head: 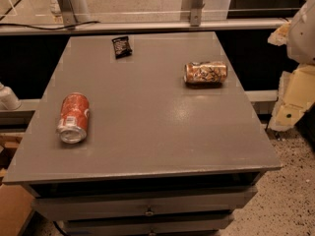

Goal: Pick orange can

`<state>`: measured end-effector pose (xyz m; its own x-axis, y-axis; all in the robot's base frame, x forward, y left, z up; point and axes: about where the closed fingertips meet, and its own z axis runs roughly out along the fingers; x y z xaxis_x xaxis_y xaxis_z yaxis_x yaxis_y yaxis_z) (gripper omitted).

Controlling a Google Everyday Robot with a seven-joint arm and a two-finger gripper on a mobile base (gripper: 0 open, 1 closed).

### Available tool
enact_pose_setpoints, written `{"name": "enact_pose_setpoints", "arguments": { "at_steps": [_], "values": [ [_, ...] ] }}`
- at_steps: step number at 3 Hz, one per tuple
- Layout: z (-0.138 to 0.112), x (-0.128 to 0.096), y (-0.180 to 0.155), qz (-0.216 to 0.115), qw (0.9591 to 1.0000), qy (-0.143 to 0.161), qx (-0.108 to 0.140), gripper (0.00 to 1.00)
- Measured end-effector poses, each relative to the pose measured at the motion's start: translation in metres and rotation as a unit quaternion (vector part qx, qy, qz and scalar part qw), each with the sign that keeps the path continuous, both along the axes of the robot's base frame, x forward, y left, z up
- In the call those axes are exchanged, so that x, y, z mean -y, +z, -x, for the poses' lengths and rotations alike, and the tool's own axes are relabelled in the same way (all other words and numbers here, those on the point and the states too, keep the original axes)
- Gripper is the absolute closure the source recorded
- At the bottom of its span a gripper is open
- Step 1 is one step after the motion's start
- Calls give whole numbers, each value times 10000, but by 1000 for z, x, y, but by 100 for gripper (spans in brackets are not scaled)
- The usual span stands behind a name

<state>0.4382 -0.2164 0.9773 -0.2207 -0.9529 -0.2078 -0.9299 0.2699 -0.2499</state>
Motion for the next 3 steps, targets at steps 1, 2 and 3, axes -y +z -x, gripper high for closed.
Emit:
{"name": "enact_pose_setpoints", "arguments": {
  "at_steps": [1,2,3],
  "values": [
    [-2,-1,1,-45,10000,6,47,0],
    [-18,-4,-6,-132,9997,65,178,0],
    [-44,-10,-17,-209,9990,179,352,0]
  ]
}}
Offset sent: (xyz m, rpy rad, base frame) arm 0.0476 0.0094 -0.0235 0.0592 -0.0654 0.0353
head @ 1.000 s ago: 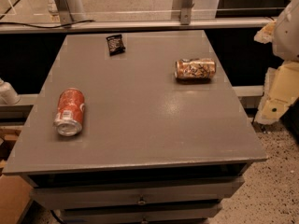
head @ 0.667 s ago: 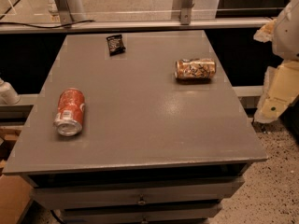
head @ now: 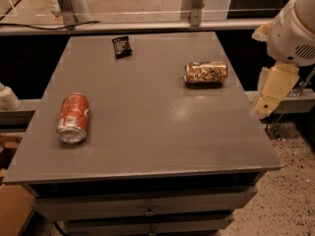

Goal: Pick orange can

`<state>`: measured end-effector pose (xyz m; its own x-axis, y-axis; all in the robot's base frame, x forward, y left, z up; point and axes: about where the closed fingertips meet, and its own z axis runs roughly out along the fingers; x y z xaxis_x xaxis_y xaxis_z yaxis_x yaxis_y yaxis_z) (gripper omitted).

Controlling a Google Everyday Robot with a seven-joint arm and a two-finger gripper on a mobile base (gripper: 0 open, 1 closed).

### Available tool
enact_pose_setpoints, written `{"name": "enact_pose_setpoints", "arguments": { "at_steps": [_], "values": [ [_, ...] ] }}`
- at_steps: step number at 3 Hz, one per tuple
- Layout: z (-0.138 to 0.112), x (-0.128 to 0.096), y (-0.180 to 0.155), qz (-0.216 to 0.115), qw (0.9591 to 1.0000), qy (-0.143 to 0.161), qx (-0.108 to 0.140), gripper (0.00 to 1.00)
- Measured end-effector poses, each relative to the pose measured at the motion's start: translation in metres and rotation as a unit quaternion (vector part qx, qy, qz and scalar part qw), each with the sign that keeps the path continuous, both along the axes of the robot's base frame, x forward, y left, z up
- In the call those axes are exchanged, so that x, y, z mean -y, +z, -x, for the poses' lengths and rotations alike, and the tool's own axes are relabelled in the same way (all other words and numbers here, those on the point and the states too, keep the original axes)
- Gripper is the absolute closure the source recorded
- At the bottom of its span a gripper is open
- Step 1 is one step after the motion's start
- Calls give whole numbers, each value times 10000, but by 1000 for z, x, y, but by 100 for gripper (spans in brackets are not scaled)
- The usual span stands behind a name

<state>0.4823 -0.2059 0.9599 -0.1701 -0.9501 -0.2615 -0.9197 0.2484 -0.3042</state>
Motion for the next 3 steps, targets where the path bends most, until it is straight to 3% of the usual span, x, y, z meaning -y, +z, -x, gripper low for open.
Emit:
{"name": "enact_pose_setpoints", "arguments": {
  "at_steps": [3],
  "values": [
    [-87,-16,-23,-335,9988,202,291,0]
  ]
}}
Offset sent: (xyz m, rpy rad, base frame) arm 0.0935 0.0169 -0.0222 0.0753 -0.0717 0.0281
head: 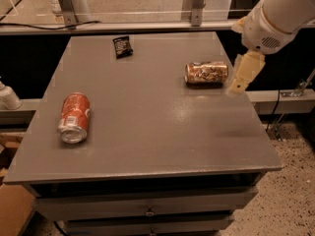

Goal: Pick orange can

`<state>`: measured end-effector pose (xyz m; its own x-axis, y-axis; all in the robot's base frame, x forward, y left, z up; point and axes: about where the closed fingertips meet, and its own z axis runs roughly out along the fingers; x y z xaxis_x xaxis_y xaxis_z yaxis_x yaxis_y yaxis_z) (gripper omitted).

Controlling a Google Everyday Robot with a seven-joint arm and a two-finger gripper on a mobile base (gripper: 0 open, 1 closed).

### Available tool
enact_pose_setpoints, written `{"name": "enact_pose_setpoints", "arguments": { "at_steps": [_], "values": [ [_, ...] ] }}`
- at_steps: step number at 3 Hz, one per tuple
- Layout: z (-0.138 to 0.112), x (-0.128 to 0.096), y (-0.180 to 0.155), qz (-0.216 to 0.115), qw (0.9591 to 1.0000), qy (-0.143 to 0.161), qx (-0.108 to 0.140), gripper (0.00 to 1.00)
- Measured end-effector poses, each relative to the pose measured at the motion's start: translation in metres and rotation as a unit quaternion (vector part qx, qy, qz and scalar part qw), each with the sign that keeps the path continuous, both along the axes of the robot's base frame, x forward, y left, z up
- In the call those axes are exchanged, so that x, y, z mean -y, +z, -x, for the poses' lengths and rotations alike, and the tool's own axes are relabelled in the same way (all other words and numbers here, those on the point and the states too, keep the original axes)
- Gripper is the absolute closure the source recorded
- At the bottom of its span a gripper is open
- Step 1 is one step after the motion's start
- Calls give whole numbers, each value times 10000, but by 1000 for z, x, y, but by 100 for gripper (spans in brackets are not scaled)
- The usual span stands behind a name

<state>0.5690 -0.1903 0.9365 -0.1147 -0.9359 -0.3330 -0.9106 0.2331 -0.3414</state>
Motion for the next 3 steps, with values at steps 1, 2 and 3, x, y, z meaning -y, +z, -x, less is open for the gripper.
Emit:
{"name": "enact_pose_setpoints", "arguments": {
  "at_steps": [1,2,3],
  "values": [
    [-31,-3,-14,-106,9999,94,7,0],
    [-58,-8,-35,-162,9997,137,-84,0],
    [-77,-12,-58,-130,9996,135,-221,0]
  ]
}}
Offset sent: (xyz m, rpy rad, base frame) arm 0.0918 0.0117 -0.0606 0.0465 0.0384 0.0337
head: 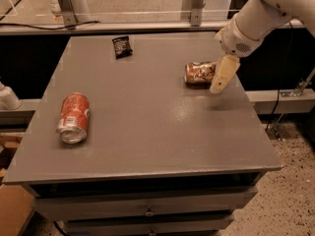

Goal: Pick orange can

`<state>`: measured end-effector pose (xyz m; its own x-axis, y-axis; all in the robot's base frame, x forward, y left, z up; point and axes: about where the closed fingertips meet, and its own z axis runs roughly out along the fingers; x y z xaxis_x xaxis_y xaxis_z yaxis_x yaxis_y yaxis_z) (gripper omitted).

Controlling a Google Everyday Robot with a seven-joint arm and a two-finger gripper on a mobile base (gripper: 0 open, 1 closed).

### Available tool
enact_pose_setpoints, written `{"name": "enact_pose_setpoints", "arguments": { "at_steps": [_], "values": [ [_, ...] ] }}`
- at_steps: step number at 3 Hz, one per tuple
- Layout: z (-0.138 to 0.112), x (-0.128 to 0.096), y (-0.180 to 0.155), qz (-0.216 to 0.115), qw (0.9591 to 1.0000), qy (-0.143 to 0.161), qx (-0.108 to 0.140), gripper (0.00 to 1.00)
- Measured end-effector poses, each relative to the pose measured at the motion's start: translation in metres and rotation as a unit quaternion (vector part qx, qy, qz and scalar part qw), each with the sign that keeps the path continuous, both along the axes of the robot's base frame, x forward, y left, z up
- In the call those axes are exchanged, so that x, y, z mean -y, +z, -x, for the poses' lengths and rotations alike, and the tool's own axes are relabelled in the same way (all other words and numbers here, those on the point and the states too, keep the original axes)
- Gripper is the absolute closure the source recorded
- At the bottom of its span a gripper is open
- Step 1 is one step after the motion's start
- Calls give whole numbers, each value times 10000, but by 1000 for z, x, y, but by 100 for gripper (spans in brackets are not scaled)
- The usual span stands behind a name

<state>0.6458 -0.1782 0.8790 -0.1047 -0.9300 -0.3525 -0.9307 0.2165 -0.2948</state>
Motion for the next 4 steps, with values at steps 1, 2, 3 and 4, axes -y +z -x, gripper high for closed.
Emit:
{"name": "enact_pose_setpoints", "arguments": {
  "at_steps": [1,2,3,4],
  "values": [
    [-11,-6,-18,-19,9999,-43,-157,0],
    [-13,-14,-33,-35,9995,-55,-321,0],
    [-11,-20,-44,-61,9987,-76,-509,15],
    [-9,-25,-50,-99,9978,-81,-643,39]
  ]
}}
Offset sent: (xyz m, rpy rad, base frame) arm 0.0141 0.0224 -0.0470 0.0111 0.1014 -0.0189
